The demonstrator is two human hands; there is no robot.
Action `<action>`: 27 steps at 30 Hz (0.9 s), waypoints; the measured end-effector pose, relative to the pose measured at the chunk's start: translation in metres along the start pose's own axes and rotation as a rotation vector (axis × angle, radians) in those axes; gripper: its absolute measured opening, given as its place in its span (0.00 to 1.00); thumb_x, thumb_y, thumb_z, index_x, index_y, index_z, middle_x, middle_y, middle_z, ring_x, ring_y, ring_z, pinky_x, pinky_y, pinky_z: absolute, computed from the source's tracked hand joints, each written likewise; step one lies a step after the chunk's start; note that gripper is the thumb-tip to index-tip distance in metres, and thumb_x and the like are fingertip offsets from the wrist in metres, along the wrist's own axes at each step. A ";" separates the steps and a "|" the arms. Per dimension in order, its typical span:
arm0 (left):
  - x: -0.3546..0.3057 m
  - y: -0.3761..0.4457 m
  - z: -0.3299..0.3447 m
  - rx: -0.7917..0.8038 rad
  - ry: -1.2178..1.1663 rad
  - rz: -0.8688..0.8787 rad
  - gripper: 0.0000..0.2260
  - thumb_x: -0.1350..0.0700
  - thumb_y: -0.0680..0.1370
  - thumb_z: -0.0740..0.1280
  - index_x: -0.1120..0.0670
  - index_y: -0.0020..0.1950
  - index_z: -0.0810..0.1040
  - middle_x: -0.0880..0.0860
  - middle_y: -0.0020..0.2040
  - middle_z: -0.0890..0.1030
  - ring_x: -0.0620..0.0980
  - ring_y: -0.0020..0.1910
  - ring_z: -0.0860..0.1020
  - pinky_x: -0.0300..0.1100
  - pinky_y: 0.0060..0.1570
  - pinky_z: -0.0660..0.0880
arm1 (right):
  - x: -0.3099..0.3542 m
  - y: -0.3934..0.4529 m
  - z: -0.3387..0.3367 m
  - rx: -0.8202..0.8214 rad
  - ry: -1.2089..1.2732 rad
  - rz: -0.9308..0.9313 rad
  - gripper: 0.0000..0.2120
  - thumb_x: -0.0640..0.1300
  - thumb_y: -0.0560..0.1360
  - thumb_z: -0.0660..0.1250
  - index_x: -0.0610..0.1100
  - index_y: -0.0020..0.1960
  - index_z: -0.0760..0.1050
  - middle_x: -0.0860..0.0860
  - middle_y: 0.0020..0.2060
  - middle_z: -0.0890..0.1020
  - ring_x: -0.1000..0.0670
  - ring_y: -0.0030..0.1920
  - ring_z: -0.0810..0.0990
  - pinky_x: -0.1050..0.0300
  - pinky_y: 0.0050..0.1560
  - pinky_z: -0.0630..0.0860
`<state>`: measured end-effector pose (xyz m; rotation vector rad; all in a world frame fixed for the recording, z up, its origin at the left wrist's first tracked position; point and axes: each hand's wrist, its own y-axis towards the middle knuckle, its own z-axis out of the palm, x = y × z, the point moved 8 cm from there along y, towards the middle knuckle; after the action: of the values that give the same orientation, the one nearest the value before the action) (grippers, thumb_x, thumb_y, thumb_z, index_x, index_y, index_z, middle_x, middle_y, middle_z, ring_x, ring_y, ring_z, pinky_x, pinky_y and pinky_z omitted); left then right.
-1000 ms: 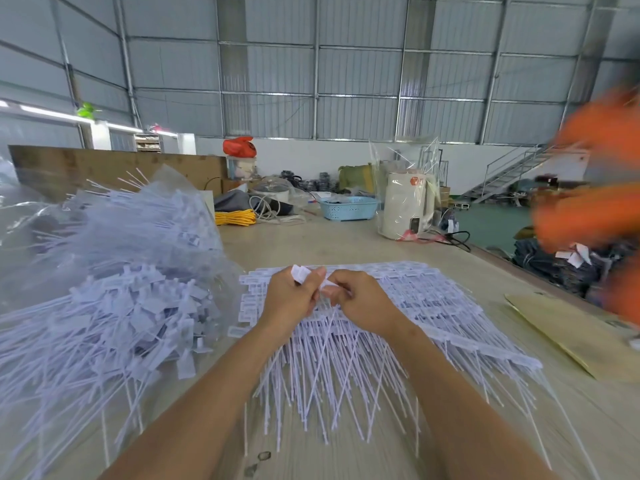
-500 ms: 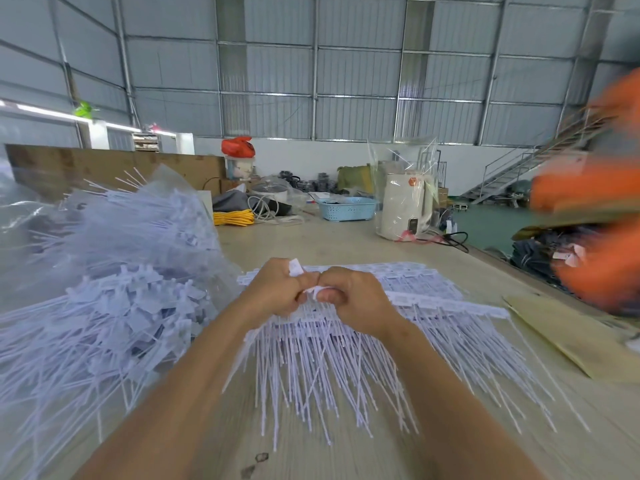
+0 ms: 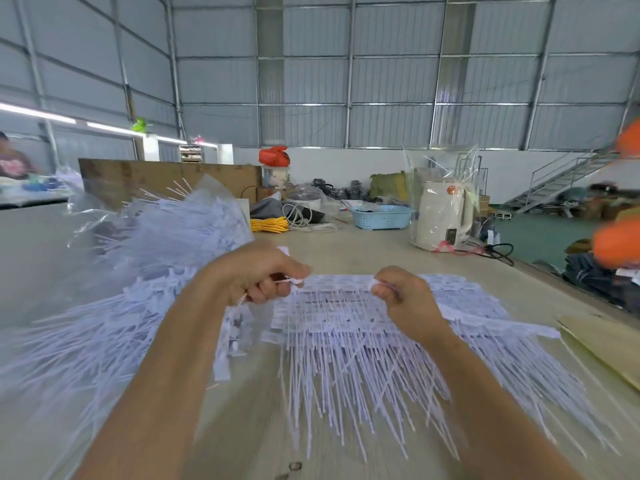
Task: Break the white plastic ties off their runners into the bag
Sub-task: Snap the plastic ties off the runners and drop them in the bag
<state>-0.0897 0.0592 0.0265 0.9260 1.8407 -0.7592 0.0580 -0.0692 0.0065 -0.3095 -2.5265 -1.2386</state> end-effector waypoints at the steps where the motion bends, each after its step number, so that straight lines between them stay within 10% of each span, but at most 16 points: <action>1: -0.006 -0.004 -0.013 -0.041 -0.059 0.077 0.10 0.57 0.76 0.68 0.59 0.36 0.74 0.50 0.21 0.69 0.41 0.15 0.58 0.28 0.16 0.54 | -0.016 -0.004 -0.008 -0.035 0.004 0.078 0.07 0.36 0.77 0.64 0.35 0.41 0.75 0.47 0.36 0.73 0.46 0.39 0.73 0.53 0.43 0.69; 7: 0.007 -0.011 -0.112 -0.786 0.101 0.218 0.08 0.53 0.77 0.67 0.56 0.41 0.75 0.54 0.30 0.77 0.48 0.25 0.71 0.37 0.27 0.66 | -0.008 -0.004 0.003 -0.032 0.015 0.078 0.07 0.40 0.78 0.63 0.39 0.44 0.75 0.47 0.38 0.75 0.48 0.40 0.72 0.57 0.39 0.63; 13: 0.075 0.035 -0.129 -0.589 1.009 -0.205 0.20 0.45 0.81 0.57 0.56 0.68 0.68 0.61 0.69 0.69 0.61 0.67 0.67 0.51 0.64 0.67 | -0.013 -0.006 0.001 -0.014 -0.024 0.070 0.06 0.40 0.77 0.64 0.38 0.47 0.77 0.44 0.43 0.79 0.44 0.44 0.77 0.54 0.45 0.70; 17: 0.113 0.039 -0.135 -0.530 1.247 -0.344 0.38 0.25 0.72 0.45 0.43 0.77 0.50 0.56 0.76 0.57 0.59 0.74 0.55 0.62 0.66 0.58 | -0.008 -0.005 0.001 -0.006 -0.021 0.049 0.05 0.41 0.77 0.64 0.39 0.46 0.77 0.45 0.42 0.79 0.44 0.44 0.77 0.50 0.47 0.74; 22: 0.096 0.029 -0.131 -0.497 1.235 -0.446 0.37 0.25 0.71 0.48 0.37 0.76 0.43 0.62 0.77 0.51 0.63 0.75 0.49 0.69 0.67 0.49 | -0.014 -0.006 -0.003 -0.005 -0.048 0.162 0.08 0.52 0.79 0.60 0.50 0.51 0.75 0.53 0.42 0.79 0.48 0.46 0.77 0.46 0.52 0.74; 25: 0.055 0.017 -0.108 -0.515 1.253 -0.422 0.30 0.31 0.75 0.56 0.45 0.71 0.65 0.57 0.70 0.68 0.62 0.72 0.61 0.68 0.67 0.51 | -0.015 -0.008 0.001 0.054 -0.057 0.201 0.10 0.55 0.78 0.60 0.50 0.54 0.73 0.50 0.41 0.82 0.54 0.46 0.77 0.51 0.50 0.74; 27: 0.024 0.015 -0.083 -0.585 1.208 -0.293 0.22 0.34 0.76 0.58 0.50 0.58 0.74 0.50 0.48 0.76 0.57 0.60 0.73 0.65 0.67 0.56 | -0.014 -0.007 0.003 0.056 -0.019 0.193 0.10 0.52 0.78 0.61 0.48 0.55 0.73 0.49 0.41 0.80 0.53 0.45 0.75 0.54 0.47 0.72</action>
<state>-0.1214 0.1407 0.0356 0.7506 3.0395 0.3504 0.0679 -0.0717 -0.0052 -0.5401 -2.4738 -1.0943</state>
